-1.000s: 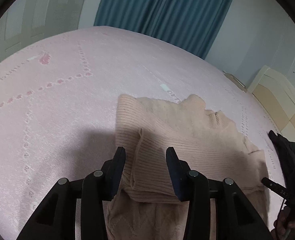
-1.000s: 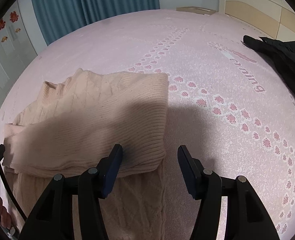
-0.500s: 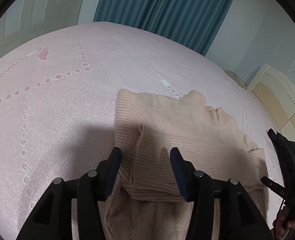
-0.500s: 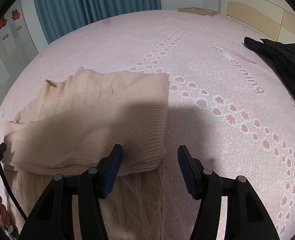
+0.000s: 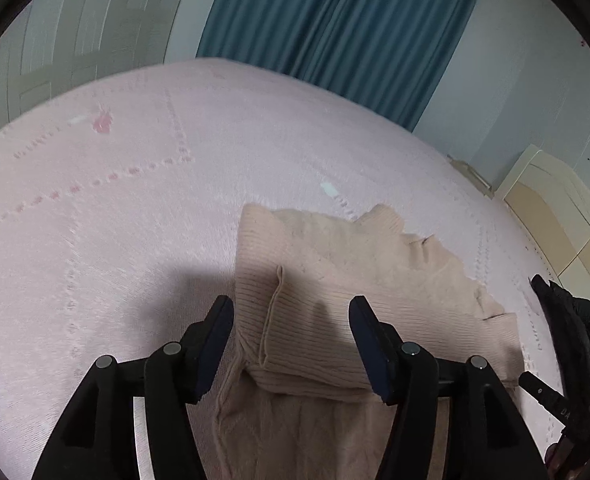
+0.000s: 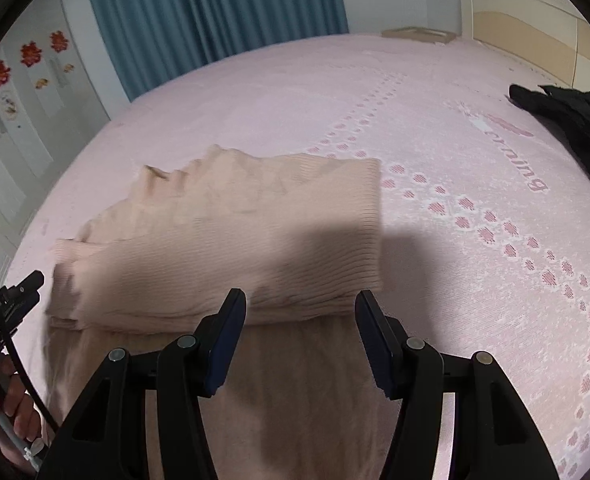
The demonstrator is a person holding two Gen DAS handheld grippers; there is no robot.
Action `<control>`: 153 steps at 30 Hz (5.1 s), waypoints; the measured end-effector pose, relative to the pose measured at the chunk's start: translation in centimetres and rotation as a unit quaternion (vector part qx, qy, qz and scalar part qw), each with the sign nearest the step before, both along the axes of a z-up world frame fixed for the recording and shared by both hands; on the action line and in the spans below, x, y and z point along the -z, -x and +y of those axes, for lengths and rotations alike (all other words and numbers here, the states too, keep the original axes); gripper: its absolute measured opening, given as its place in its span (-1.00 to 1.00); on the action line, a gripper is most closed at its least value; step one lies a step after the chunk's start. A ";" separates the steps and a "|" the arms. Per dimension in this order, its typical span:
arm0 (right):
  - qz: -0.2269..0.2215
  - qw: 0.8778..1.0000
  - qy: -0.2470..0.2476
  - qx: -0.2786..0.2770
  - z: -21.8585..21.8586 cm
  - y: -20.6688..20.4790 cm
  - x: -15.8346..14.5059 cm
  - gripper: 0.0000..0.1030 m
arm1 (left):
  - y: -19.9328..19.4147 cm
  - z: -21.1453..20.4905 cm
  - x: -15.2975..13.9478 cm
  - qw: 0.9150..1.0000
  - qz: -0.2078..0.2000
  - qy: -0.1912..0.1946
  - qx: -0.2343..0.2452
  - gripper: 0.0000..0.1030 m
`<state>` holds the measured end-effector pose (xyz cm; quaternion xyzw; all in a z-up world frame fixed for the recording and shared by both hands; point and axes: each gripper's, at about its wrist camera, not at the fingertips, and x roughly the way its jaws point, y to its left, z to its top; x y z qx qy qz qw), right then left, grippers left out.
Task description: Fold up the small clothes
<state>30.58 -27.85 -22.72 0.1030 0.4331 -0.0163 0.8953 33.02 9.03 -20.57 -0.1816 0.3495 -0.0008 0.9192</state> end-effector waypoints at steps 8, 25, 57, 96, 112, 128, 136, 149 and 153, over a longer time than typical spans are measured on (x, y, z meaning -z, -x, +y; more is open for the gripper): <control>-0.024 0.999 0.003 -0.023 1.2 6.7 -2.0 0.10 | 5.5 1.8 -0.4 0.999 0.003 0.037 -0.012 0.13; 0.017 0.999 0.011 -0.043 -0.1 22.7 -2.7 0.23 | 20.0 1.6 1.8 0.996 0.074 0.044 0.011 0.13; 0.103 0.982 -0.150 -0.041 -3.4 13.4 3.5 -0.43 | 14.4 -0.2 5.6 0.976 0.105 0.180 0.070 -0.36; 0.122 0.987 -0.097 -0.028 -0.9 23.9 1.9 -0.76 | 24.4 -0.7 5.7 0.980 0.131 0.130 0.071 -0.85; 0.088 0.995 -0.030 -0.028 0.9 24.1 1.3 -0.71 | 24.4 -0.9 5.9 0.982 0.129 0.123 0.070 -0.85; 0.114 0.987 -0.109 -0.007 -1.7 23.8 1.8 -0.69 | 24.3 -0.3 6.1 0.978 0.131 0.146 0.069 -0.84; 0.122 0.986 -0.106 -0.041 -0.7 23.5 2.0 -0.88 | 24.4 0.1 6.2 0.976 0.130 0.161 0.069 -0.82; 0.064 0.976 -0.207 -0.010 -5.5 24.6 -0.7 -0.91 | 25.0 3.2 3.3 0.971 0.072 0.223 0.049 -0.89; 0.047 0.971 -0.233 -0.010 -6.0 23.9 -2.3 -0.91 | 24.3 3.1 1.3 0.971 0.056 0.226 0.048 -0.89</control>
